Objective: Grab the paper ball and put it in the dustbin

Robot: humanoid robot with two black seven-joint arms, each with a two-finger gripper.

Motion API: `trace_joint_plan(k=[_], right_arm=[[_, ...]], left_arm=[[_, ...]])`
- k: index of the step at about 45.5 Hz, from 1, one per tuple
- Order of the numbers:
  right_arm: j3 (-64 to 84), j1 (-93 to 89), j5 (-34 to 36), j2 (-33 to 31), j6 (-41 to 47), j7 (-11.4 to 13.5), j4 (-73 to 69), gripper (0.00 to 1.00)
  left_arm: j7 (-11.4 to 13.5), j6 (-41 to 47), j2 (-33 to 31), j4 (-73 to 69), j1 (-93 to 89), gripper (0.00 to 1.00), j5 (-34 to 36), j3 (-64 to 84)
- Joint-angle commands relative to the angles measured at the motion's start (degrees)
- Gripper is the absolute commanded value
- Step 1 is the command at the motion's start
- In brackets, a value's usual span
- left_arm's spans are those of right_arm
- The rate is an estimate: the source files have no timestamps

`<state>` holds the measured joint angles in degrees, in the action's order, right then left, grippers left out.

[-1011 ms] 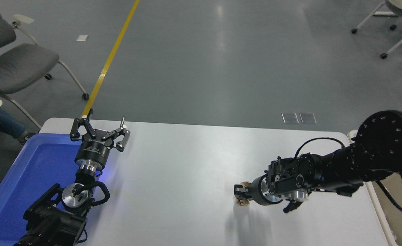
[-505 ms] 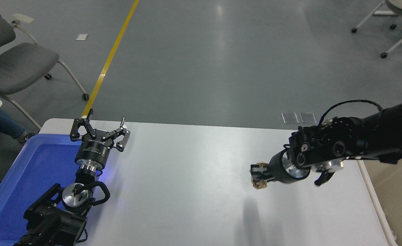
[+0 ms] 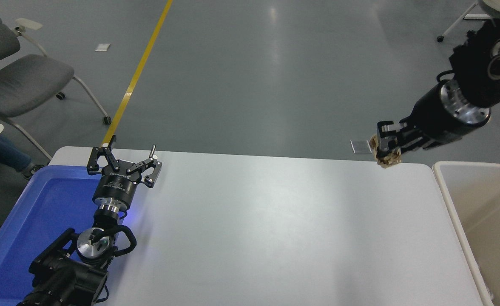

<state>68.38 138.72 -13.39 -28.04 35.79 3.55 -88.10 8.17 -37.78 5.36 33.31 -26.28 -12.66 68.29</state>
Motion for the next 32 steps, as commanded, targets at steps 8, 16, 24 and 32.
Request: trace_joint_plan(k=[8,16,24,32], right_arm=[[9.3,0.6,-0.4,-16.2,-5.4,0.2,12.1,0.00],[3.1,-18.4,2.0,-27.7,-19.8,0.1,30.1,0.00],[-21.8,-48.2,10.6,-30.3,-27.2,0.1,46.4,0.00],[-53.0,-76.8,12.0,-22.7,-28.8,0.2,70.2,0.00]], left_arm=[[0.0,0.0,0.0,0.0,0.0,0.99,0.0,0.0],[0.0,0.0,0.0,0.0,0.0,0.99,0.0,0.0],[0.0,0.0,0.0,0.0,0.0,0.99,0.0,0.0],[0.0,0.0,0.0,0.0,0.0,0.99,0.0,0.0]])
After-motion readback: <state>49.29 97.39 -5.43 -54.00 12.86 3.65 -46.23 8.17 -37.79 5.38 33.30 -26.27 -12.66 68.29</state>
